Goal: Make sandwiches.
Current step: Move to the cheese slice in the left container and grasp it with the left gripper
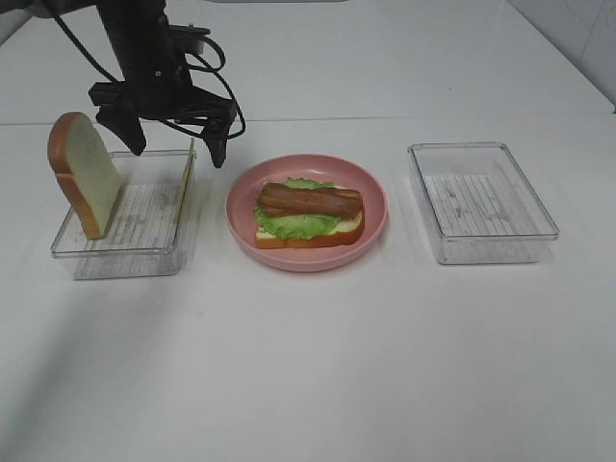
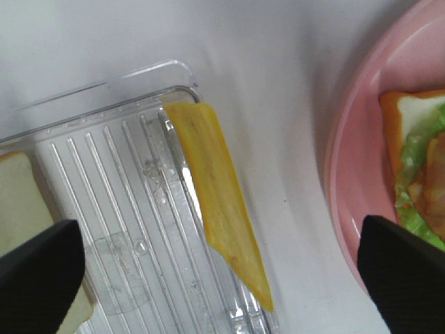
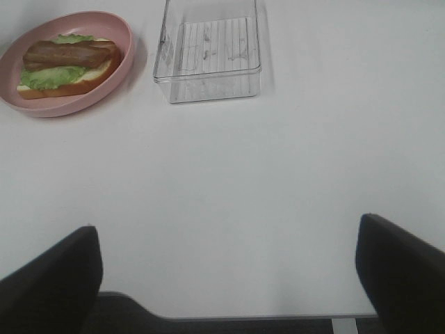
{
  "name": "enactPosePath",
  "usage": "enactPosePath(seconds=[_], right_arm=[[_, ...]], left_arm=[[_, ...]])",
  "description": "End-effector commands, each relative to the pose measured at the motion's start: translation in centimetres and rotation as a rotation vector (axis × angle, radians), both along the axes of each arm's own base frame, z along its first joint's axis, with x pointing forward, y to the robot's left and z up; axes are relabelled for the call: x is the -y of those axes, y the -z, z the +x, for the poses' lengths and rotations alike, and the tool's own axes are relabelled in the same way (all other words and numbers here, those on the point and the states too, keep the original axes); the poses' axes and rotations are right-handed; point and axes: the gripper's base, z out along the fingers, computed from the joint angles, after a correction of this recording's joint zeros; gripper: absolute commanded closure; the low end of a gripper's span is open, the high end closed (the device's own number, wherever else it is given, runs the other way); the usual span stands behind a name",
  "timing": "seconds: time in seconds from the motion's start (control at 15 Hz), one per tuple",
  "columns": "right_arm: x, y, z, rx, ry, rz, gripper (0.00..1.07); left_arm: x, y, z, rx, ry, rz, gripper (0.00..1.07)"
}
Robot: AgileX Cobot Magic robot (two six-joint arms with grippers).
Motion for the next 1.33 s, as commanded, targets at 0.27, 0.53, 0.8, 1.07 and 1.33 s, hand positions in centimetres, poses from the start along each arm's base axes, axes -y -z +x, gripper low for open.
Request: enactPosePath(seconds=[0.27, 0.53, 0.8, 1.07, 1.33], right_arm=[[0.0, 0.1, -0.3, 0.034, 0.0, -0.006, 0.14], [0.0, 0.1, -0.3, 0.034, 0.0, -0.006, 0.14], [0.0, 0.1, -0.3, 0.034, 0.0, -0.006, 0.14], [0.0, 0.1, -0.3, 0.034, 0.0, -0.006, 0.14], [0.0, 0.1, -0.3, 0.034, 0.0, -0.006, 0.14]], left_arm=[[-0.5, 1.9, 0.5, -0.024, -0.044, -0.013, 0.08], [-0.4, 2.2, 0.5, -0.029, -0.045, -0.014, 0.22], [-0.3, 2.8, 0.6, -0.044, -0.05, -0.02, 0.51], [-0.1, 2.8, 0.5, -0.05, -0.052, -0.044, 0.83], [0.0, 2.8, 0.5, -0.052, -0.048, -0.057, 1.07]])
